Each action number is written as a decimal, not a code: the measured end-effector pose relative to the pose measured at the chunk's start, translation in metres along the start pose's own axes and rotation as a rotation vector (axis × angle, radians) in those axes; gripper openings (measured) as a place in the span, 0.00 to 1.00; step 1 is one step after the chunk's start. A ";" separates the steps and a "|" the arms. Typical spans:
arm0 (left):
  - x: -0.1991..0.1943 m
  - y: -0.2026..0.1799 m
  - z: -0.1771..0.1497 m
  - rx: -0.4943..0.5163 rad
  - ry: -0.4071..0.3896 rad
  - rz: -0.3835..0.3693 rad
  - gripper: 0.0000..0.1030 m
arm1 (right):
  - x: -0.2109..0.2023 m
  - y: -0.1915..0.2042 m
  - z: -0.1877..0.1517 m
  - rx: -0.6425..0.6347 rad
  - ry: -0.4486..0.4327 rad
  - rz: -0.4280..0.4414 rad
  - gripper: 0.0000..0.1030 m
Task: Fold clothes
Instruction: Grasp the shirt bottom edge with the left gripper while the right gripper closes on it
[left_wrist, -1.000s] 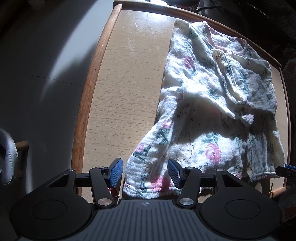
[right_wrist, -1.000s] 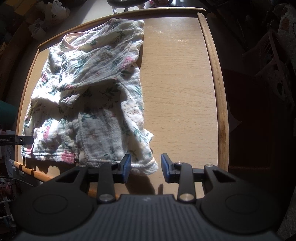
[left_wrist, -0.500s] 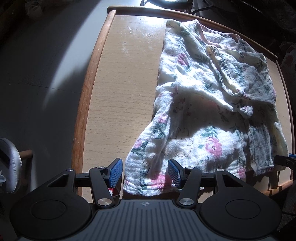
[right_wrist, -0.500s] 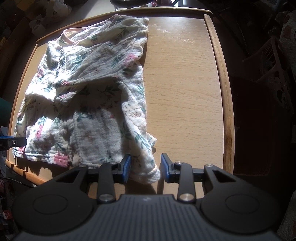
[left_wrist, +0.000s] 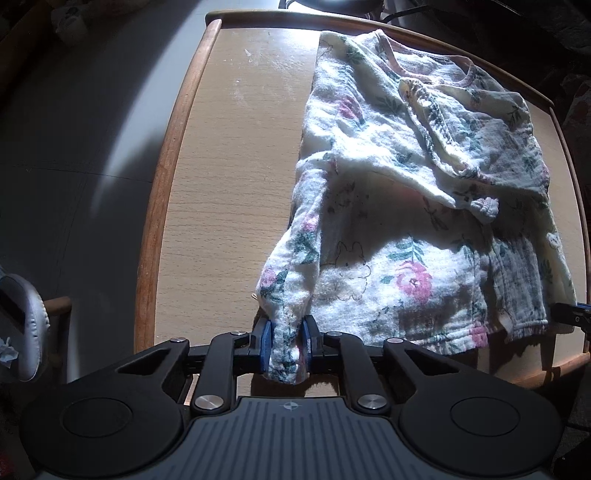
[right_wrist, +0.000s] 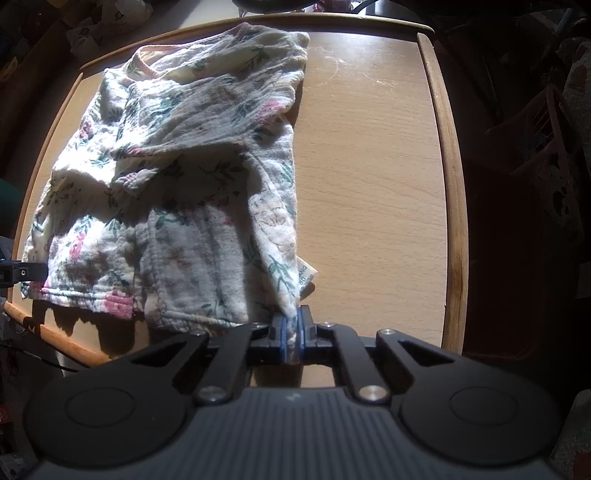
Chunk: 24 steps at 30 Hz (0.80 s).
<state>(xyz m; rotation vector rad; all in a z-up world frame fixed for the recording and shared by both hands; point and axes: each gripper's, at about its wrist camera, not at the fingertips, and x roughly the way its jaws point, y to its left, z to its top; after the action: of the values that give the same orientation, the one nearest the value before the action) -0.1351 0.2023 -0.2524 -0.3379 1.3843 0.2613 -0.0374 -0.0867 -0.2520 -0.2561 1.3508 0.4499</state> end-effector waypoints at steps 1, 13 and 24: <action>0.000 -0.001 0.000 0.001 0.003 -0.005 0.07 | 0.000 0.001 0.000 -0.001 0.000 -0.001 0.05; -0.010 -0.002 -0.015 -0.041 0.014 -0.053 0.03 | -0.018 -0.006 -0.009 0.040 0.013 0.008 0.04; -0.036 0.006 -0.014 -0.104 0.028 -0.137 0.03 | -0.043 -0.009 0.005 0.077 0.040 0.048 0.04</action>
<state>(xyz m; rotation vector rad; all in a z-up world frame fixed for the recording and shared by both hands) -0.1562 0.2033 -0.2200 -0.5220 1.3710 0.2169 -0.0356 -0.0994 -0.2095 -0.1707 1.4121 0.4338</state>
